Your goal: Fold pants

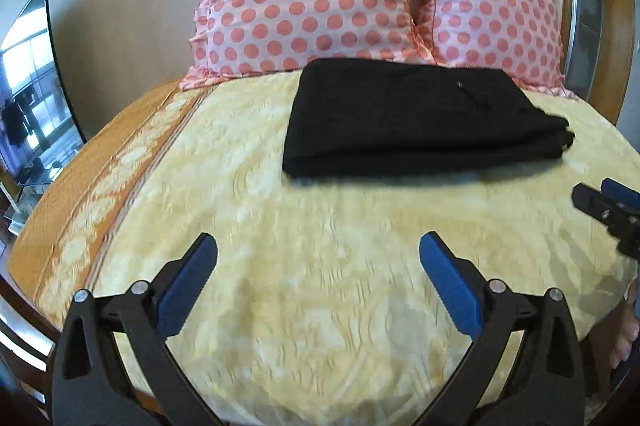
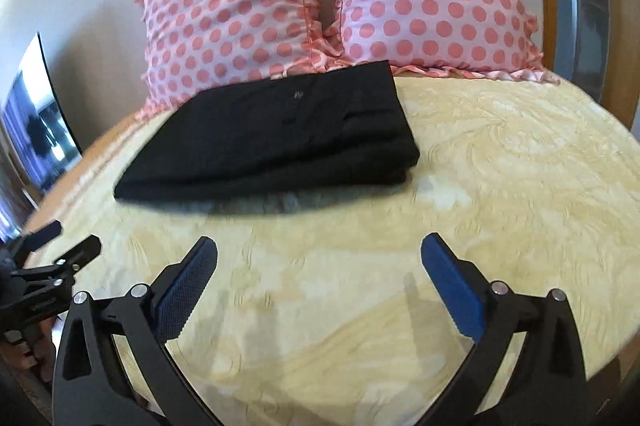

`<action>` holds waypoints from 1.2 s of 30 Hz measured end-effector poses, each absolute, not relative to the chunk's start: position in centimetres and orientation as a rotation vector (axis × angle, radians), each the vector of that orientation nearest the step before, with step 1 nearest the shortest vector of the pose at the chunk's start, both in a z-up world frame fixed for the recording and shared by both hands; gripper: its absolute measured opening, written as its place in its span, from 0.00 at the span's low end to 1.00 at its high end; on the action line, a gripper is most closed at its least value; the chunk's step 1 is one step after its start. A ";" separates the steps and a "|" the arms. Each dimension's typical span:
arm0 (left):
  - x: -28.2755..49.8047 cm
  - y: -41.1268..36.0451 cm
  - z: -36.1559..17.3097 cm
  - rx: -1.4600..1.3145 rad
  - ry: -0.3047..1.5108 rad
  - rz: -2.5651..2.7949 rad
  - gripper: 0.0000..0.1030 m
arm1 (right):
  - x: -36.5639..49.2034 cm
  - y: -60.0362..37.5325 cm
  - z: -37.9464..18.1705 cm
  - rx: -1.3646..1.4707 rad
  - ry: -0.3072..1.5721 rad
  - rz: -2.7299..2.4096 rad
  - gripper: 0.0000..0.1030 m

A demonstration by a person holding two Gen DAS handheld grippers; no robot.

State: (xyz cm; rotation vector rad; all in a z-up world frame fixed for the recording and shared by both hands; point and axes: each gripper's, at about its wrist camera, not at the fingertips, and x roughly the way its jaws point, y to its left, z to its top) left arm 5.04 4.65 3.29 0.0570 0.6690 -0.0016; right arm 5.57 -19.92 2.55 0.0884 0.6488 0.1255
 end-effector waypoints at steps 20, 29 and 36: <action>3.2 4.3 0.9 0.019 0.603 -0.039 0.98 | 2.8 -17.5 0.0 -0.017 0.559 0.060 0.99; 3.2 4.2 0.8 0.021 0.593 -0.039 0.98 | 2.8 -17.5 0.0 -0.016 0.555 0.057 0.99; 3.2 4.3 0.8 0.020 0.593 -0.039 0.98 | 2.8 -17.5 0.0 -0.016 0.555 0.057 0.99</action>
